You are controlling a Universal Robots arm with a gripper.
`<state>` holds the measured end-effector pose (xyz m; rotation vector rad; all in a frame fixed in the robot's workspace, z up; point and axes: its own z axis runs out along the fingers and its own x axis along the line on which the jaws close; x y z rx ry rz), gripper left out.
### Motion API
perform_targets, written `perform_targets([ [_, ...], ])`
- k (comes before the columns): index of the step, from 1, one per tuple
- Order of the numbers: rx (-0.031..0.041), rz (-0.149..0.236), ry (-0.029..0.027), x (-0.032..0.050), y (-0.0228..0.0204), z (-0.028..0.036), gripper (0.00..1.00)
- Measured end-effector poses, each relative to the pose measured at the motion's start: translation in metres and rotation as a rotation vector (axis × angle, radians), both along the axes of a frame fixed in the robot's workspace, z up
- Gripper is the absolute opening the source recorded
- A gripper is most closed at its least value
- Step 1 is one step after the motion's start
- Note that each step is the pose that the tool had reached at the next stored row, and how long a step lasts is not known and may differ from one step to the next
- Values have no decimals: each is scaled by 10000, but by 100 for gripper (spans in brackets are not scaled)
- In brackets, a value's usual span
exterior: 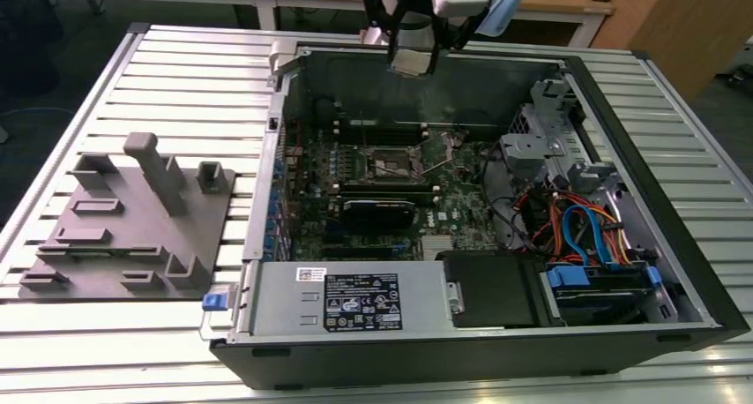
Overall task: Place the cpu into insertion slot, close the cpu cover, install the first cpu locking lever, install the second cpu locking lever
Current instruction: 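Place the cpu into insertion slot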
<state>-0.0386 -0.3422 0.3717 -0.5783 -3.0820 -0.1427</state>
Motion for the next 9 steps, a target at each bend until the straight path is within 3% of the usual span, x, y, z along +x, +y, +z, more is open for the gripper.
perform_targets([
  [9, 2, -1615, -1, 0, 0, -11, 54],
])
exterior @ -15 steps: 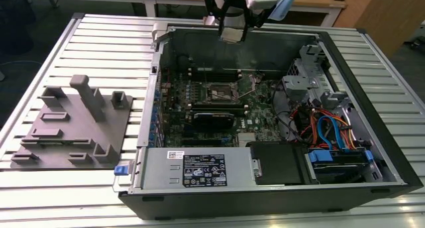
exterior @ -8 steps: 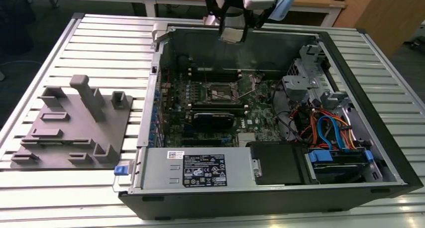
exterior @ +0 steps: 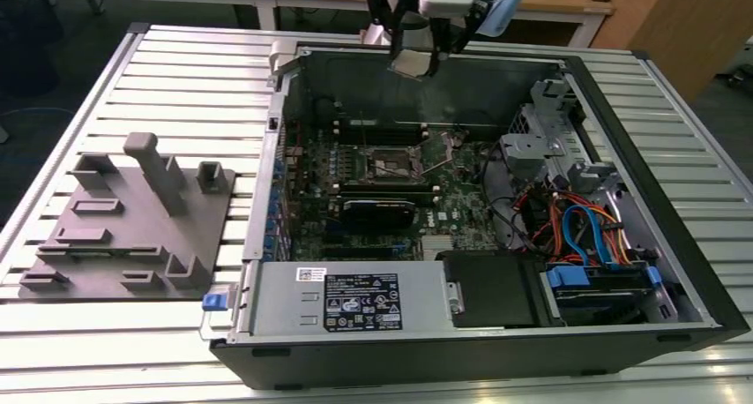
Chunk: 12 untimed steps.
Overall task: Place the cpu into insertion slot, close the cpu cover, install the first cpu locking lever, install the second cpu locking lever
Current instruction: 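Place the cpu into insertion slot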
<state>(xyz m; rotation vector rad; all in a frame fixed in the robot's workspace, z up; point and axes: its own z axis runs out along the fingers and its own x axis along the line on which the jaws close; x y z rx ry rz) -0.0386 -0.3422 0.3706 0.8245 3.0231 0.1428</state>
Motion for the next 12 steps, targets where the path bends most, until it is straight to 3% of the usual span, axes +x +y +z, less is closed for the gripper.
perform_targets([
  [12, -4, -2011, 1, 0, 0, -13, 54],
])
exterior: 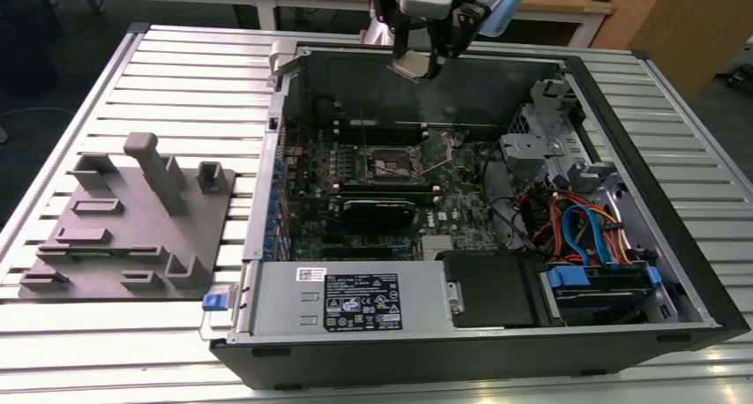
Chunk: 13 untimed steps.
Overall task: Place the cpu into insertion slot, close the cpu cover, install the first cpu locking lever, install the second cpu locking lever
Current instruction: 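Place the cpu into insertion slot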
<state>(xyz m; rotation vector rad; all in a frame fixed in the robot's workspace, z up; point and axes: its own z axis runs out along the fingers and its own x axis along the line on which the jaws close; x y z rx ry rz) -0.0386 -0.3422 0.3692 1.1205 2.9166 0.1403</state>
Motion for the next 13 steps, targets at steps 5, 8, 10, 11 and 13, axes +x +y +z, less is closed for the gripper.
perform_targets([
  [5, 1, -59, -1, 0, 0, 0, 54],
  [8, 1, -62, -1, 0, 0, -1, 54],
  [10, 1, -62, 0, 0, 0, 0, 54],
  [11, 1, -62, 0, 0, 0, 0, 54],
  [13, 1, -62, 0, 0, 0, 0, 54],
])
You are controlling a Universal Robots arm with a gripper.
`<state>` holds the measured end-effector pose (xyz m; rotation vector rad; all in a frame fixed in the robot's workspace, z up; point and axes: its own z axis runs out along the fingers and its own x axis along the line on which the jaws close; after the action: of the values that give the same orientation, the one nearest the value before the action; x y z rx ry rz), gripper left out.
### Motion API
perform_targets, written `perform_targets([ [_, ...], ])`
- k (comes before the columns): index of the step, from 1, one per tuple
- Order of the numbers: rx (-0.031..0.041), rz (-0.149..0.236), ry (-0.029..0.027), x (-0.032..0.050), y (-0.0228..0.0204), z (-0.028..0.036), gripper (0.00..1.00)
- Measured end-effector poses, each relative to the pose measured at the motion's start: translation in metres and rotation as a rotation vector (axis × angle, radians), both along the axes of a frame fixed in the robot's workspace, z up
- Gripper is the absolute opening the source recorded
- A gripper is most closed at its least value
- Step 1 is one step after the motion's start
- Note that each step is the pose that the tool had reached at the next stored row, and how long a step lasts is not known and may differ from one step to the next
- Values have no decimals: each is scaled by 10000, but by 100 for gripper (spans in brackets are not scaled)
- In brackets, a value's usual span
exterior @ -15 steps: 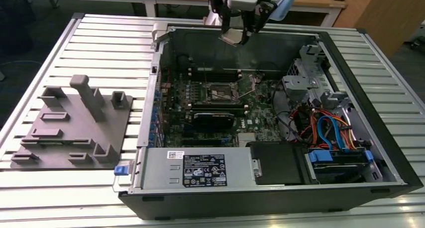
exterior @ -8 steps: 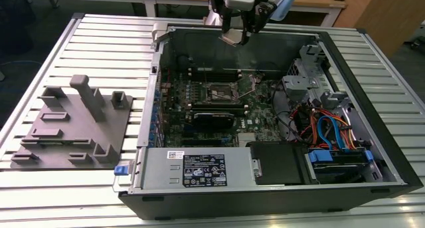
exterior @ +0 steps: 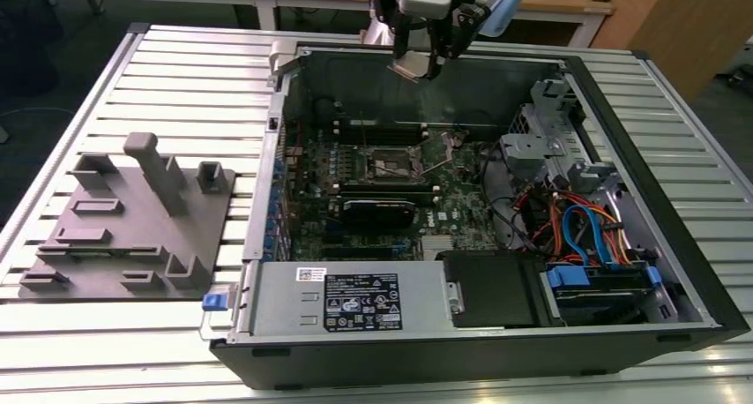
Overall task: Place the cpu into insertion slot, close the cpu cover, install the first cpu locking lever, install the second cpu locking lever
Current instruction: 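Place the cpu into insertion slot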
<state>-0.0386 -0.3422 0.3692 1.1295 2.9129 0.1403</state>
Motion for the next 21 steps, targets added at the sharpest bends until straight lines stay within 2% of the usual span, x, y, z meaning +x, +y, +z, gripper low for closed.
perform_targets([
  [4, 0, -38, 0, 0, 0, 0, 54],
  [8, 1, -412, -1, 0, 0, -2, 54],
  [21, -1, -2738, 0, 0, 0, -21, 54],
])
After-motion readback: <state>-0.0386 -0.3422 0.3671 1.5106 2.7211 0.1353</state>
